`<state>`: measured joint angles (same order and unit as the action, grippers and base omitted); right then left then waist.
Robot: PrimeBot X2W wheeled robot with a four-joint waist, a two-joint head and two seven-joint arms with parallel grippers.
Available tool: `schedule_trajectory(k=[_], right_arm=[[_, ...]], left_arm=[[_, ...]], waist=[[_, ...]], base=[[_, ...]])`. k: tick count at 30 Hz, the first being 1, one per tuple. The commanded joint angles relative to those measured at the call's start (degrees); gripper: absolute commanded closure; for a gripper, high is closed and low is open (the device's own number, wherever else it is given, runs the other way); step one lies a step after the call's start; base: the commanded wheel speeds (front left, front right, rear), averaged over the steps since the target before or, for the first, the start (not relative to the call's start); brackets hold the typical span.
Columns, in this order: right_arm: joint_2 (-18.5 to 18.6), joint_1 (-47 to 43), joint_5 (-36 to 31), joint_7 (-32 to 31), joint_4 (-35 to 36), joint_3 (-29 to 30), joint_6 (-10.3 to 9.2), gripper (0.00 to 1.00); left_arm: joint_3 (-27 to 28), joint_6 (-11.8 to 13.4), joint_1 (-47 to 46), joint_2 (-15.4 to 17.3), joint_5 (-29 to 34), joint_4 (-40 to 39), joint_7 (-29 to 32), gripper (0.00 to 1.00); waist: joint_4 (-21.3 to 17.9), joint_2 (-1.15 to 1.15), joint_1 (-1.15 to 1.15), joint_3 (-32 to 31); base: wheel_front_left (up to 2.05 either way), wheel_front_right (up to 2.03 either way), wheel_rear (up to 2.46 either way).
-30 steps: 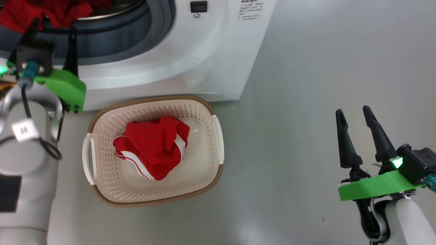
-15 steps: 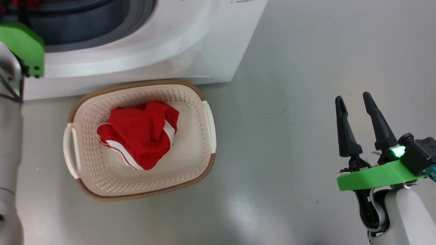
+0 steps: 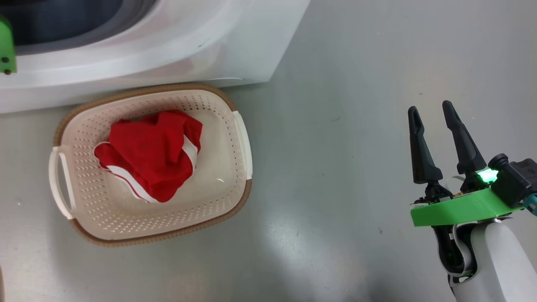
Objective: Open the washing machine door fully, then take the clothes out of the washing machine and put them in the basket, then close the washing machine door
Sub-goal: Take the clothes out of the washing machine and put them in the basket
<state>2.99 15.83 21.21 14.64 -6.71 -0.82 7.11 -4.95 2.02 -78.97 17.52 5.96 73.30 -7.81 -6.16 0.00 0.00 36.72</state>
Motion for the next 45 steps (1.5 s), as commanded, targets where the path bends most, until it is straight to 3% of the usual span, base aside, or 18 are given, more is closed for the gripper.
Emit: schedule_trajectory(k=[1, 5, 6, 7, 8, 10, 11, 19, 28, 45], right_arm=[[-0.11, 0.63, 0.61, 0.36, 1.54, -1.37, 0.37, 0.0], [-0.11, 0.64, 0.71, 0.36, 1.65, -1.33, 0.37, 0.0], [-0.11, 0.64, 0.72, 0.36, 1.66, -1.32, 0.37, 0.0], [-0.11, 0.63, 0.73, 0.36, 1.65, -1.28, 0.37, 0.0], [-0.11, 0.65, 0.73, 0.36, 1.63, -1.27, 0.37, 0.0], [-0.11, 0.75, 0.73, 0.36, 1.6, -1.25, 0.37, 0.0], [-0.11, 0.79, 0.71, 0.36, 1.57, -1.27, 0.37, 0.0], [-0.11, 0.74, 0.43, 0.36, 1.35, -1.25, 0.37, 0.0], [-0.11, -0.44, -0.17, 0.36, 0.87, -1.11, 0.37, 0.0], [-0.12, -4.56, -1.49, 0.36, 0.41, 0.26, 0.37, 0.0]], left_arm=[[0.36, 0.92, -0.83, 3.75, -0.31, -0.6, 0.45, 0.0], [0.25, 1.43, -0.85, 4.4, -0.7, -0.14, 1.05, 0.0], [0.15, 1.54, -0.81, 4.53, -0.74, -0.06, 1.14, 0.05], [0.09, 1.66, -0.74, 4.65, -0.82, 0.01, 1.22, 0.16], [0.03, 1.72, -0.68, 4.78, -0.89, 0.08, 1.39, 0.51], [-0.11, 1.82, -0.63, 4.86, -1.07, 0.18, 1.49, 0.72], [-0.2, 1.9, -0.56, 4.83, -1.15, 0.22, 1.47, 1.0], [-0.59, 1.4, -0.06, 3.76, -2.36, 0.38, -1.46, 1.0], [3.21, -1.71, 3.7, 0.99, -8.4, -2.63, -6.99, 1.0], [10.89, -4.7, 28.52, -5.87, -13.23, -42.27, -7.18, 1.0]], waist=[[-0.58, 0.0, 0.0, 0.58], [-0.85, 0.0, 0.0, 0.86], [-0.88, 0.0, 0.0, 0.88], [-0.9, 0.0, 0.0, 0.87], [-0.92, 0.0, 0.0, 0.88], [-0.88, 0.0, 0.0, 0.86], [-0.83, 0.0, 0.0, 0.81], [-0.21, 0.0, 0.0, -0.24], [0.74, 0.0, 0.0, -3.69], [3.83, 0.0, 0.0, -10.26]], base=[[0.0, 0.0, 0.0], [0.0, 0.0, 0.0], [0.0, 0.0, 0.0], [0.0, 0.0, 0.0], [0.0, 0.0, 0.0], [0.0, 0.0, 0.0], [0.0, 0.0, 0.0], [0.0, 0.0, 0.0], [0.0, 0.0, 0.0], [0.0, 0.0, 0.0]])
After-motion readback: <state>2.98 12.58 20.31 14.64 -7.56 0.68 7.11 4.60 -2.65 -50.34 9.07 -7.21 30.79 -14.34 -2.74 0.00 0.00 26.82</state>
